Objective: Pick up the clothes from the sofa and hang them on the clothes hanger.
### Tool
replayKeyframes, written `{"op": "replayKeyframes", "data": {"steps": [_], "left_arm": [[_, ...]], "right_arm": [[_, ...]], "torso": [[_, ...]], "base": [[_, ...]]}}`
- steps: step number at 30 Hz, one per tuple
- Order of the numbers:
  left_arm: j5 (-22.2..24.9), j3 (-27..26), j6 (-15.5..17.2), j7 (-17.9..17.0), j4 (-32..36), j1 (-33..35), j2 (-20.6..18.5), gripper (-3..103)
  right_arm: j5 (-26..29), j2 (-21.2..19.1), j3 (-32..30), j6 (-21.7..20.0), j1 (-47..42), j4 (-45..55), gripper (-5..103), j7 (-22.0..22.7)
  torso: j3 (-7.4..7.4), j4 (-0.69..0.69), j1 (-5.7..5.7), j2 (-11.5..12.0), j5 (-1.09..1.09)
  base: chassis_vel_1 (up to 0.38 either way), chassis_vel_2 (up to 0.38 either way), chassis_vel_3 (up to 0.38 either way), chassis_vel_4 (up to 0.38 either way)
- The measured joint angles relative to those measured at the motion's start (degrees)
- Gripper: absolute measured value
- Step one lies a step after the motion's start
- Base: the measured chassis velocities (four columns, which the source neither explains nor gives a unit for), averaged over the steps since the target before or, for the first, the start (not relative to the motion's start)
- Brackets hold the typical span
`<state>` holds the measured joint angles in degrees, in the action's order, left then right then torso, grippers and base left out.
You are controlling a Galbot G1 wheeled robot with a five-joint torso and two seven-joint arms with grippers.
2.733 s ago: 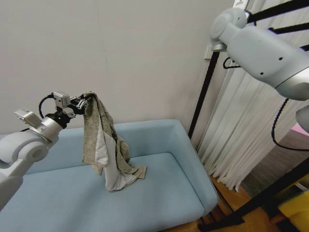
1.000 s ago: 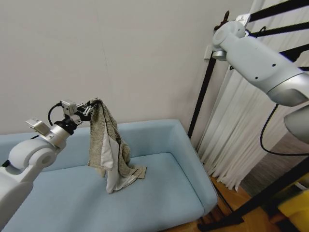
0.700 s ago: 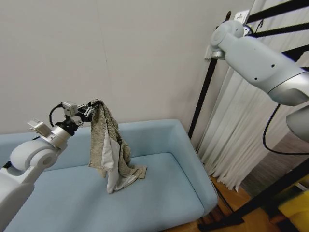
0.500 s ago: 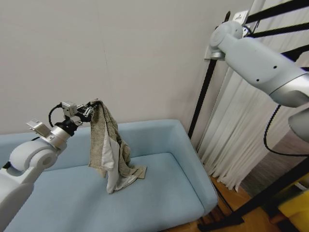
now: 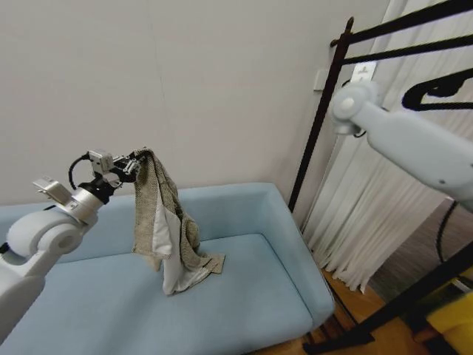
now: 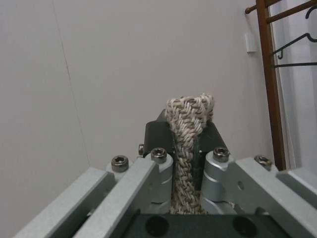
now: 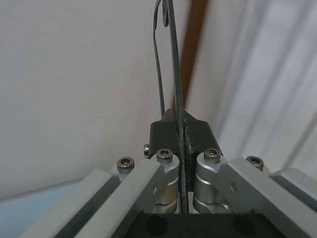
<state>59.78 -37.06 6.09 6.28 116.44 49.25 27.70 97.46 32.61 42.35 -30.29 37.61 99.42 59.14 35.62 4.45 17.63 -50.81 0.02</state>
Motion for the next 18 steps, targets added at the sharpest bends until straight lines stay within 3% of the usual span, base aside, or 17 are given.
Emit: {"op": "replayKeyframes", "data": {"steps": [3, 5, 6, 7, 9, 10, 15, 16, 18], "left_arm": [[3.4, -0.3, -0.7, 1.8, -1.4, 0.1, -2.3, 7], [6.6, -0.1, -0.8, 2.6, -2.0, 0.3, -3.7, 7], [6.6, -0.1, -0.8, 2.6, -2.0, 0.3, -3.7, 7], [8.1, 0.2, -0.8, 3.3, -2.7, 0.4, -4.6, 7], [9.1, 0.6, -0.8, 4.7, -4.0, 0.3, -6.0, 7], [9.1, 0.6, -0.8, 4.7, -4.0, 0.3, -6.0, 7], [12.9, 0.9, 0.0, 7.4, -7.6, -0.3, -10.2, 7], [12.9, 0.9, 0.0, 7.4, -7.6, -0.3, -10.2, 7], [13.3, 0.9, 0.1, 8.0, -8.3, -0.3, -11.6, 7]], "right_arm": [[-0.6, -8.7, -3.4, 0.7, -4.4, 10.9, 2, -15.0], [-1.3, -14.1, -9.5, 2.0, -10.0, 16.2, 2, -25.8], [-1.3, -14.1, -9.5, 2.0, -10.0, 16.2, 2, -25.8], [-2.6, -16.3, -15.0, 2.9, -16.0, 19.5, 2, -31.1], [-4.0, -18.1, -21.1, 4.1, -24.8, 23.4, 2, -36.1], [-4.0, -18.1, -21.1, 4.1, -24.8, 23.4, 2, -36.1], [-9.7, -21.0, -24.9, 9.6, -36.8, 30.3, 2, -55.3], [-9.7, -21.0, -24.9, 9.6, -36.8, 30.3, 2, -55.3], [-10.2, -20.7, -24.8, 10.5, -38.1, 31.9, 2, -59.7]], "torso": [[-0.01, 0.0, -0.01, 0.0, -0.02], [-0.01, 0.04, -0.01, 0.0, -0.01], [-0.01, 0.04, -0.01, 0.0, -0.01], [-0.04, 0.07, -0.03, 0.0, -0.03], [-0.02, 0.06, -0.02, 0.0, 0.0], [-0.02, 0.06, -0.02, 0.0, 0.0], [0.0, -0.02, 0.0, 0.0, -0.06], [0.0, -0.02, 0.0, 0.0, -0.06], [0.0, 0.01, -0.01, 0.0, -0.05]], "base": [[0.0, 0.0, 0.0, 0.0], [0.0, 0.0, 0.0, 0.0], [0.0, 0.0, 0.0, 0.0], [0.0, 0.0, 0.0, 0.0], [0.0, 0.0, 0.0, 0.0], [0.0, 0.0, 0.0, 0.0], [0.0, 0.0, 0.0, 0.0], [0.0, 0.0, 0.0, 0.0], [0.0, 0.0, 0.0, 0.0]]}}
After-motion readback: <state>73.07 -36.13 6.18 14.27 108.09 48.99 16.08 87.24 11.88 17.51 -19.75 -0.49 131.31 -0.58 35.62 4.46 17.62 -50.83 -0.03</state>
